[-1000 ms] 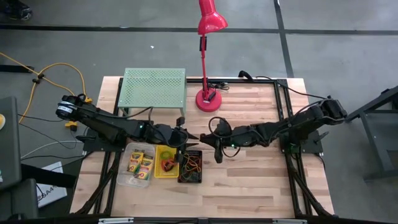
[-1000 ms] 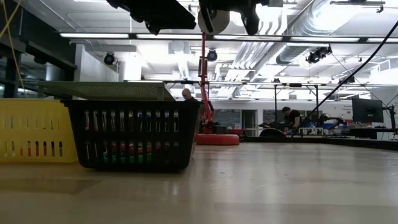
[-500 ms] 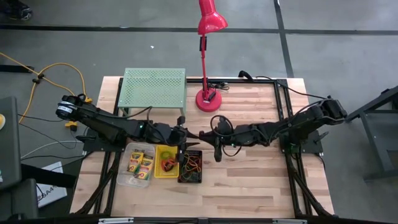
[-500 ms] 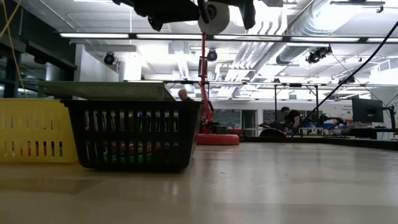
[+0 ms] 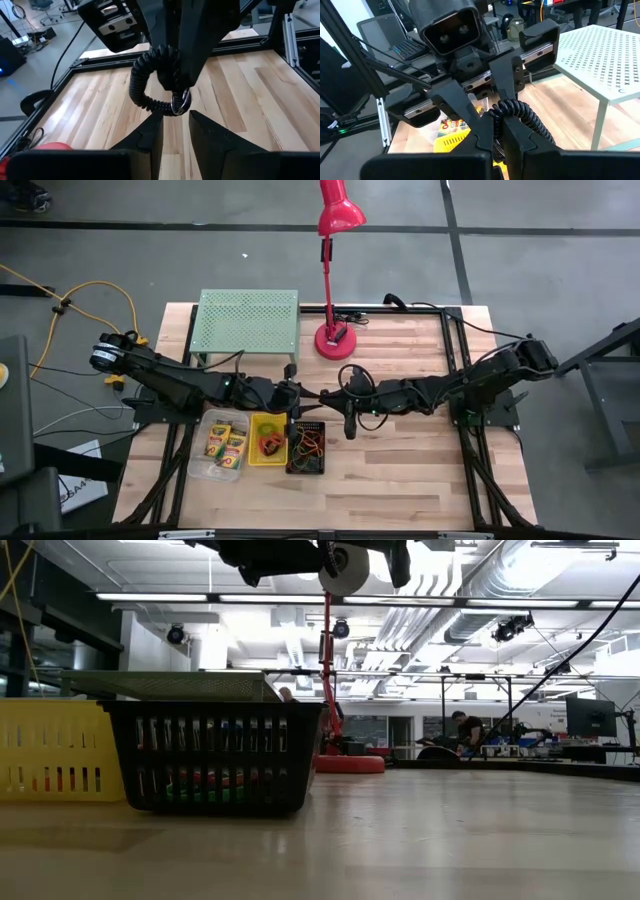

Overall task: Pick & Place Office Desk Supplies
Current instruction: Put the black spring keychain into the yellow bin

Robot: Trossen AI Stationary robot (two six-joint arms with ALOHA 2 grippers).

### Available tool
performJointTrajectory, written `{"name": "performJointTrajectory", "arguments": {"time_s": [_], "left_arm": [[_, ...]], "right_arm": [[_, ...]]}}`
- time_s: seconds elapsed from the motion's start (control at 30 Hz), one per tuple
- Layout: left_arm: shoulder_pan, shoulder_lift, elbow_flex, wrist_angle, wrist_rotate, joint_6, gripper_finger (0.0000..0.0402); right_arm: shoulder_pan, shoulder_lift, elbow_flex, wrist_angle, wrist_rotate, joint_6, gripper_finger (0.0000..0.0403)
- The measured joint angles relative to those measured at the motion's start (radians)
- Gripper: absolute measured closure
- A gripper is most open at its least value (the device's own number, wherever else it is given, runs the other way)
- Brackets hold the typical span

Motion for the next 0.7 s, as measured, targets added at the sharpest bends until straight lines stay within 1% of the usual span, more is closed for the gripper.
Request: {"name": "performJointTrajectory", "arguments": {"time_s": [0.23,0.43,0.53,0.7], "left_arm": [[0.000,0.000,0.000,0.009,0.010,0.022,0.0309],[0.000,0.000,0.000,0.018,0.010,0.028,0.0278],[0.000,0.000,0.000,0.026,0.011,0.043,0.0271],[0.004,0.000,0.000,0.048,0.060,0.045,0.0270]], "right_arm": [[0.000,0.000,0.000,0.004,0.000,0.000,0.0394],[0.000,0.000,0.000,0.004,0.000,0.000,0.0394],[0.000,0.000,0.000,0.003,0.000,0.000,0.0394],[-0.013,0.000,0.000,0.005,-0.004,0.000,0.0394]]}}
